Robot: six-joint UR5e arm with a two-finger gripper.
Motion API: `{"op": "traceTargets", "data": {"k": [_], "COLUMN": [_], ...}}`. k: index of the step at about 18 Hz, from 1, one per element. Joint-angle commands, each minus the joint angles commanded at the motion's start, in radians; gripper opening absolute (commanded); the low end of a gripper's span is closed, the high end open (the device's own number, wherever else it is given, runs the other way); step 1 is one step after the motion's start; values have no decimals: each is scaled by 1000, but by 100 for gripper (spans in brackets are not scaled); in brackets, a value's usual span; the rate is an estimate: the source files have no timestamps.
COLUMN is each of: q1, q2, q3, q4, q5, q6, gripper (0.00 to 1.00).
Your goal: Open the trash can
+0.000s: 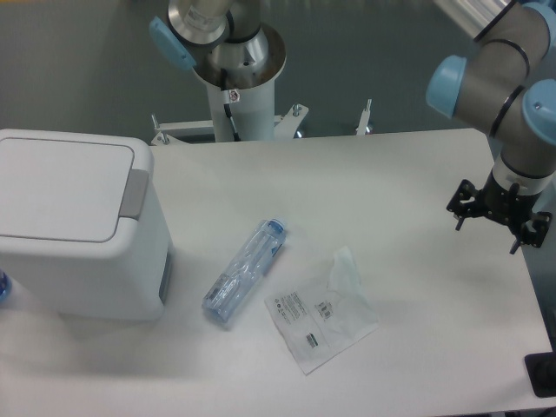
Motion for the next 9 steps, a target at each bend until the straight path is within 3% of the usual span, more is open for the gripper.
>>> {"op": "traceTargets", "data": {"k": [9], "q1": [8], "q2": [14], "q3": [-20], "q4": [6], "q5": [-8], "q6": [49], "gripper": [100]}}
